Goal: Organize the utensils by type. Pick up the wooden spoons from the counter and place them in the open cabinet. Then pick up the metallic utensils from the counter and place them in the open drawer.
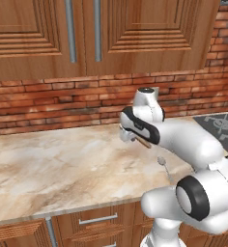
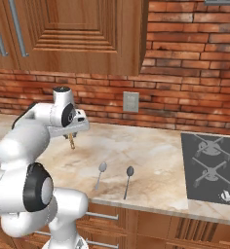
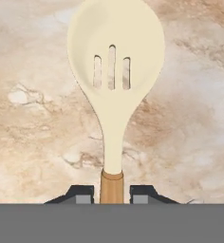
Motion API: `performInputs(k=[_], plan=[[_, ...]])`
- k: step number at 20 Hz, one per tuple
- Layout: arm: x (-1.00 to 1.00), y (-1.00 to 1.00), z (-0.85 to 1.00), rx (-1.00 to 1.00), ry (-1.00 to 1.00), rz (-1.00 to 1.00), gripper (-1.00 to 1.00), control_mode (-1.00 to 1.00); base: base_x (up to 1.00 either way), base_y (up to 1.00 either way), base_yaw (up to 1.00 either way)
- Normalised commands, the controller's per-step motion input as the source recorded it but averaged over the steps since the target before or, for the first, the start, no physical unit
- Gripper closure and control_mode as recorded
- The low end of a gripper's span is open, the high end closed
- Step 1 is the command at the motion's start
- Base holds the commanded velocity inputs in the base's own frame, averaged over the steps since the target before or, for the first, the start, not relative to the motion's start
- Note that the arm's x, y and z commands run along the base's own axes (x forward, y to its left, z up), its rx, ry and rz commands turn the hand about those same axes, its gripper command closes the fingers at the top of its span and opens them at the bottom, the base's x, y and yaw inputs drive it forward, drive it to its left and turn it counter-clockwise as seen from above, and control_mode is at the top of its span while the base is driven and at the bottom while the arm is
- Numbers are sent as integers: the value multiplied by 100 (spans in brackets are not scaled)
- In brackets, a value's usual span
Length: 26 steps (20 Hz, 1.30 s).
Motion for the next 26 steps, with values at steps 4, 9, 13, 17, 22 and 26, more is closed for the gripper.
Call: performInputs(k=[4, 9, 13, 17, 22, 26], plan=[[-71, -10, 8, -4, 0, 10, 100, -100, 0, 0, 0], [-81, -17, 36, -1, -1, 6, 100, -100, 0, 0, 0], [-67, -22, 57, 0, -3, 7, 100, -100, 0, 0, 0], [-66, -25, 67, 0, -3, 6, 100, -100, 0, 0, 0], [-72, -25, 74, 0, -2, 2, 100, -100, 0, 0, 0], [-75, -20, 72, 0, -4, 0, 100, -100, 0, 0, 0]])
